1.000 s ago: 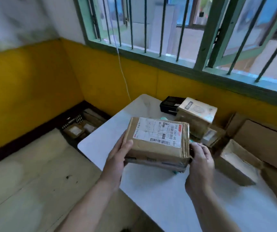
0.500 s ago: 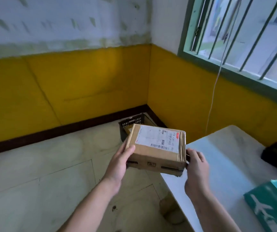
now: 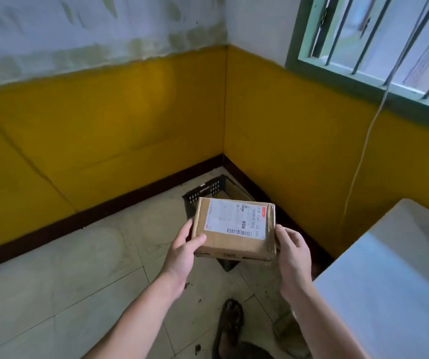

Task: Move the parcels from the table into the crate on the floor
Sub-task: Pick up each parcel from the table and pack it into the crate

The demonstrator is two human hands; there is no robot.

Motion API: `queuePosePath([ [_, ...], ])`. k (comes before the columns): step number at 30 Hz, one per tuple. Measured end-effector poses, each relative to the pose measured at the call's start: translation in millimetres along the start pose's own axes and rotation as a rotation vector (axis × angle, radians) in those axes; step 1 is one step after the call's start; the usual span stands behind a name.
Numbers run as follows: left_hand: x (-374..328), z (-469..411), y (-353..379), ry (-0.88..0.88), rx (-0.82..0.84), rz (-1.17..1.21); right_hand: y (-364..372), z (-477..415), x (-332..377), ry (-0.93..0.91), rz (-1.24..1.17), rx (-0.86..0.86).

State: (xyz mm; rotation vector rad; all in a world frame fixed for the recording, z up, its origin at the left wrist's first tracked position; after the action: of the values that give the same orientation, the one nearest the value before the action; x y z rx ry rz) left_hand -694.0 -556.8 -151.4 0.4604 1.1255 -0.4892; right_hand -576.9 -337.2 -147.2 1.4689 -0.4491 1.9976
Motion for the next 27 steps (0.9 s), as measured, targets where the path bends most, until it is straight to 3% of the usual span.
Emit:
queuePosePath([
  [6, 4.9, -123.7, -34.3, -0.068, 0.039, -0.182, 26.4, -97.0, -26.9, 0.047, -0.013, -0.058],
  [13, 25.0, -259.9, -65.2, -0.28, 0.078, -0.325, 53.5, -212.9, -57.7, 0.186, 0.013, -0.097],
  [21, 63.5, -353.7, -75.3, -0.484, 0.192, -0.328, 67.1, -268.8, -111.4, 0.445, -0.034, -0.176],
  [27, 109.1, -435.7, -83.7, -0.585, 0.37, -0.358, 90.2, -310.9, -165.7, 0.578, -0.085, -0.317],
])
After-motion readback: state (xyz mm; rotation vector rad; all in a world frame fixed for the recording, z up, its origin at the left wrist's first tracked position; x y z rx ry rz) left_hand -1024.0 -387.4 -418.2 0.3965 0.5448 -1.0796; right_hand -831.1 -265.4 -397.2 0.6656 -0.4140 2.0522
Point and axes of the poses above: each hand's wrist, its own z-axis away from the middle knuckle, its own y-axis out of the palm, x = y × z, the point moved 8 cm from there along -z, towards the middle knuckle, and after that the axes turned 15 degrees about x, right-handed, at the moved point
